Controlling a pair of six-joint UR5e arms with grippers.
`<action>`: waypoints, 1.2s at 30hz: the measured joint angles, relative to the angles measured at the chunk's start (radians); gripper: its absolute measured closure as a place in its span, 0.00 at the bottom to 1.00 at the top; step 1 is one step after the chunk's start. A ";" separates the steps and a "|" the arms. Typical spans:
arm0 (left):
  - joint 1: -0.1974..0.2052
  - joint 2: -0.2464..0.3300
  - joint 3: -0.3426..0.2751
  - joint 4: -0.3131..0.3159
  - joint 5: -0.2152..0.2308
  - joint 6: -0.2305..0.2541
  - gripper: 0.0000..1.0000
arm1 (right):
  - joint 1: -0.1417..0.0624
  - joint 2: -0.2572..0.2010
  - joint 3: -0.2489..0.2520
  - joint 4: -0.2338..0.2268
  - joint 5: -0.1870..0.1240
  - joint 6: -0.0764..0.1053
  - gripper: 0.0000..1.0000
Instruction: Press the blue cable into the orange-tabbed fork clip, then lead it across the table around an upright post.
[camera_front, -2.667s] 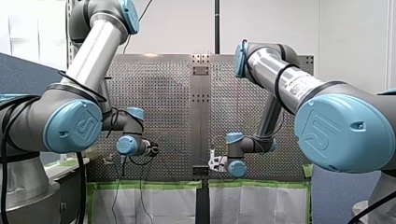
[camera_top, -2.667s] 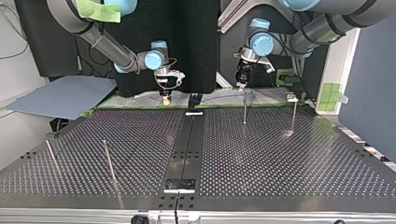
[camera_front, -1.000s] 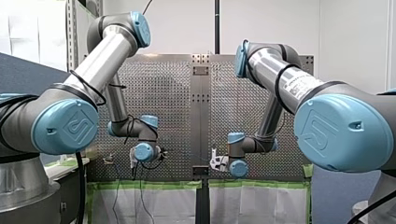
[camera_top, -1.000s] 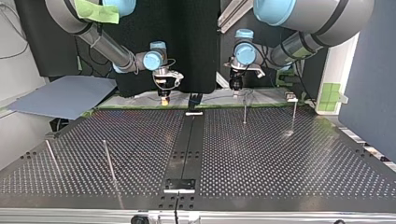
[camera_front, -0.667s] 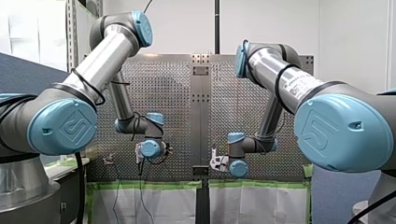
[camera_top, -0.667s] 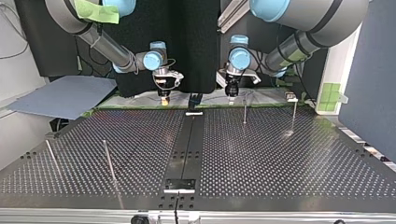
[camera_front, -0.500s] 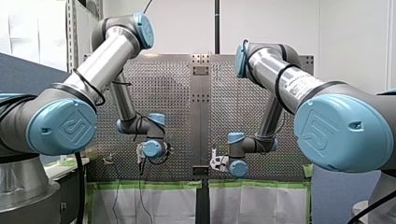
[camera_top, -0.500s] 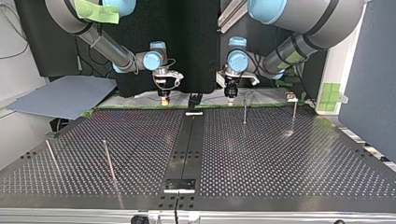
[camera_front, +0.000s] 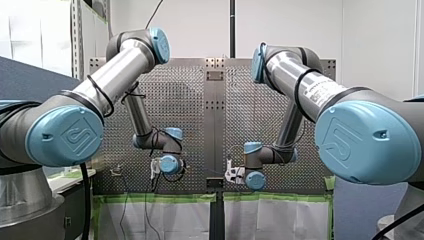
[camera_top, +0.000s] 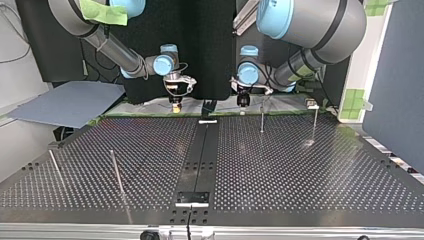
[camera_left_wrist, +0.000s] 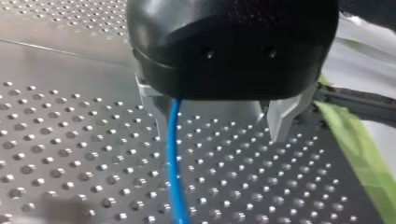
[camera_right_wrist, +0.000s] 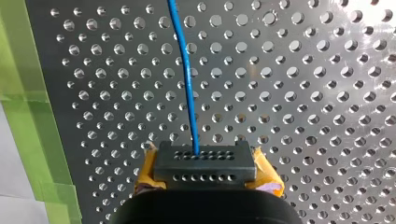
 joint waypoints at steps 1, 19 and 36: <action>-0.002 0.008 0.002 -0.004 -0.007 0.000 0.00 | 0.000 0.000 0.000 0.000 0.000 0.000 1.00; -0.024 0.049 0.005 -0.038 -0.070 0.024 0.00 | 0.005 0.000 0.000 -0.001 0.000 -0.001 1.00; -0.050 0.049 0.005 -0.056 -0.205 0.103 1.00 | 0.005 0.000 0.000 0.004 0.000 -0.001 1.00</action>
